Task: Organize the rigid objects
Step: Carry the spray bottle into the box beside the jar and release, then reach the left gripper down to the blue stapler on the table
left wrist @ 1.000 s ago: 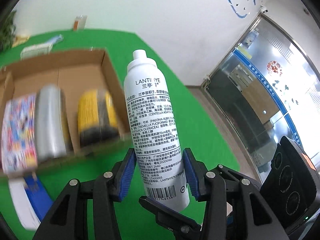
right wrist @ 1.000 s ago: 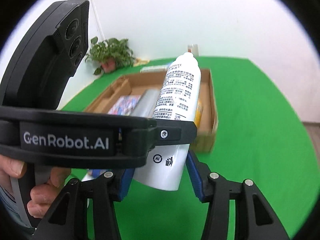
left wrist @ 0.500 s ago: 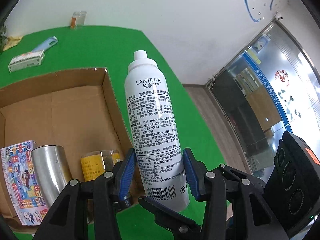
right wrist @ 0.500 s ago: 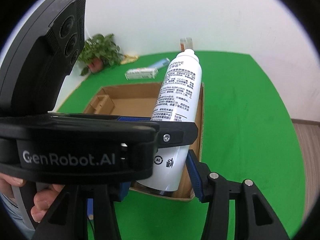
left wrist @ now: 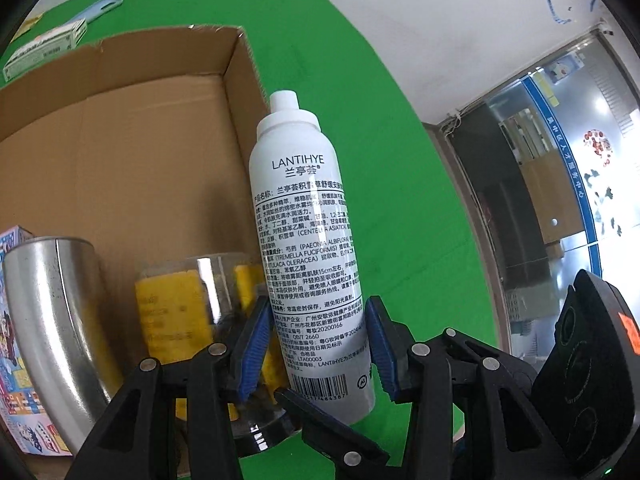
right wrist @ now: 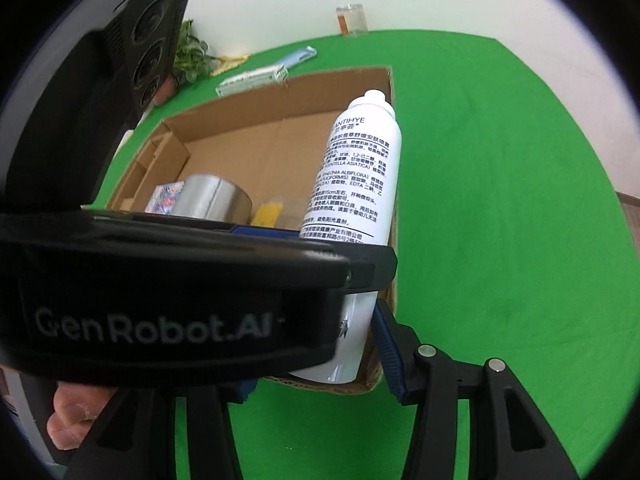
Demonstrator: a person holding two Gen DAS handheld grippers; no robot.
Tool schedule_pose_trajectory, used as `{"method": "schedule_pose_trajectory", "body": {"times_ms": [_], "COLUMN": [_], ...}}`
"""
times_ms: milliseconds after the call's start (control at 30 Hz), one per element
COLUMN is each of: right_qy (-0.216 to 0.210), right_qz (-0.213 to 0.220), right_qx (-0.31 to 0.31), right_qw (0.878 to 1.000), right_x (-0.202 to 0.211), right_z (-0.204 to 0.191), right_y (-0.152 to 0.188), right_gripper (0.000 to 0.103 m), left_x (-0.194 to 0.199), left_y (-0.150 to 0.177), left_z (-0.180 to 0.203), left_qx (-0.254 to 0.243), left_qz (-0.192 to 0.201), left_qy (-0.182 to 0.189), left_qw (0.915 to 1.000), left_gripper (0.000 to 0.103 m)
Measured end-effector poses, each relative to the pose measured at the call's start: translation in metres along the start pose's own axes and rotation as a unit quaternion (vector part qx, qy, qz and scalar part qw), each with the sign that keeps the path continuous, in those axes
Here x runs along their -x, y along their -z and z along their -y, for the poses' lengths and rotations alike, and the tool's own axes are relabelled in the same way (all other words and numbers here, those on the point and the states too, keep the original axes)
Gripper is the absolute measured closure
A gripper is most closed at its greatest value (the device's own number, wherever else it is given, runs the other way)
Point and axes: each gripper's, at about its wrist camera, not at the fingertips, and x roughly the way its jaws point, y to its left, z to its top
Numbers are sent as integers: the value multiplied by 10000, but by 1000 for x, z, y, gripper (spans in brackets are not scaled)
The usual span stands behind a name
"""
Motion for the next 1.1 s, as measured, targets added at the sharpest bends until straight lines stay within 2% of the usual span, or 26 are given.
{"method": "schedule_pose_trajectory", "body": {"times_ms": [167, 267, 333, 367, 400, 433, 467, 500, 533, 567, 600, 667, 800, 933, 1000, 1100], "right_qy": [1, 129, 264, 275, 340, 419, 500, 626, 680, 733, 758, 783, 902, 847, 799, 630], "right_qz": [-149, -22, 200, 304, 482, 668, 786, 891, 944, 1014, 1082, 1154, 1335, 1445, 1494, 1543], "right_qx": [-63, -29, 19, 30, 32, 53, 88, 118, 120, 109, 98, 104, 291, 546, 643, 673], "right_qw": [9999, 9999, 9995, 9992, 9983, 9969, 9956, 9940, 9931, 9921, 9912, 9902, 9865, 9844, 9834, 9837], "right_x": [-6, 1, 10, 18, 27, 34, 39, 44, 45, 48, 50, 54, 60, 66, 72, 69], "right_z": [3, 1, -3, -4, -6, -9, -12, -15, -17, -21, -27, -37, -61, -92, -105, -123], "right_y": [8, 13, 17, 19, 27, 34, 41, 51, 56, 64, 74, 87, 116, 139, 152, 167], "right_gripper": [55, 53, 47, 30, 17, 16, 16, 15, 15, 15, 15, 15, 14, 14, 14, 14], "left_x": [-15, -12, 1, 8, 26, 41, 55, 79, 94, 116, 128, 167, 221, 282, 300, 300], "left_y": [-1, 4, 12, 21, 30, 38, 48, 64, 77, 94, 105, 137, 192, 242, 269, 305], "left_z": [-9, -1, 9, 14, 20, 25, 29, 34, 38, 41, 42, 41, 21, -2, -22, -48], "left_qx": [151, 6, -270, -356, -510, -652, -813, -1053, -1174, -1300, -1357, -1417, -1251, -1100, -946, -802], "left_qz": [-235, -157, 41, 207, 564, 829, 1099, 1580, 1893, 2289, 2478, 2939, 3118, 3302, 3299, 3138], "left_qy": [28, -197, -217, -184, -217, -300, -416, -662, -830, -1029, -1105, -1299, -1771, -2205, -2297, -2293], "left_qw": [9996, 9997, 9994, 9990, 9969, 9940, 9897, 9796, 9713, 9592, 9529, 9363, 9251, 9112, 9107, 9179], "left_gripper": [58, 56, 53, 53, 52, 44, 32, 26, 15, 3, 0, 1, 1, 1, 1, 1]}}
